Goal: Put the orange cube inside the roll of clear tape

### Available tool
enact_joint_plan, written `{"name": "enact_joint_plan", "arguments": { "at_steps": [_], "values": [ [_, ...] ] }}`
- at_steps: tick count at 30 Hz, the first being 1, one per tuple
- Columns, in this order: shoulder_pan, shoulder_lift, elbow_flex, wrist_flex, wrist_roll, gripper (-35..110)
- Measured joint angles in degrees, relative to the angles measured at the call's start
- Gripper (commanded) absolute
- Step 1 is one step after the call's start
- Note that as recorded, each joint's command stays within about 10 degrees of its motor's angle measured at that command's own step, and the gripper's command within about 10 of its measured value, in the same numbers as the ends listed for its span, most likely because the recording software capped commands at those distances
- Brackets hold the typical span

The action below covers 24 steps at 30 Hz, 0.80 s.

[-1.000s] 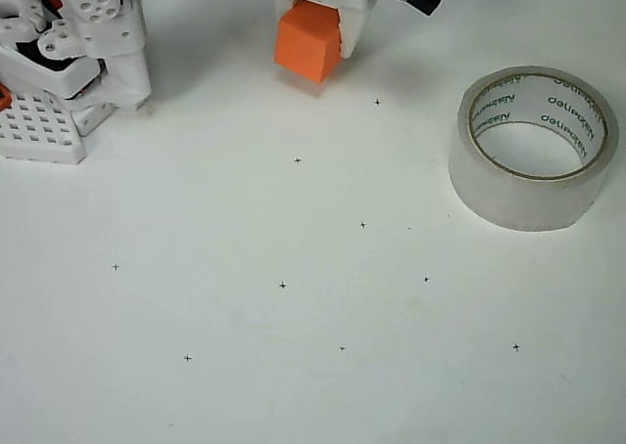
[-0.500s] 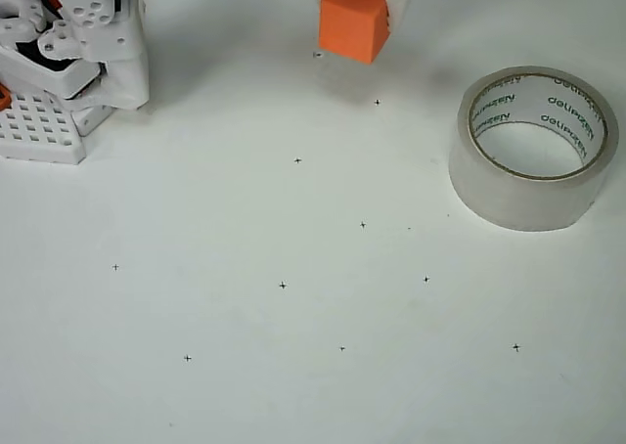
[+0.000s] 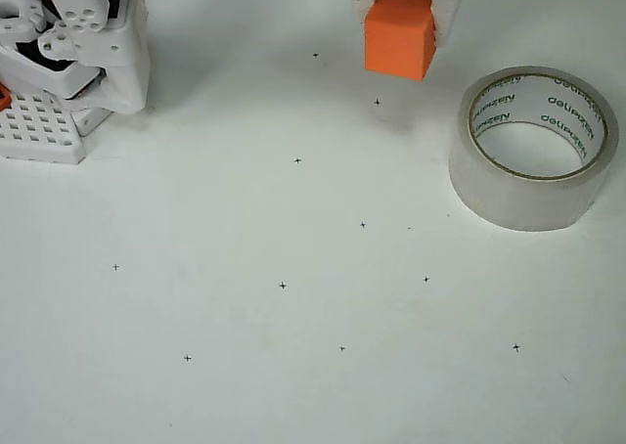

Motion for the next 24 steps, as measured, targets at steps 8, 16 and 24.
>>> {"name": "enact_joint_plan", "arguments": {
  "at_steps": [8, 16, 24],
  "values": [
    [2.7, -4.7, -7.6, 2.6, -5.1, 11],
    [4.2, -4.8, -10.6, 3.0, -7.4, 11],
    [5.2, -9.0, -15.7, 3.0, -10.3, 11]
  ]
}}
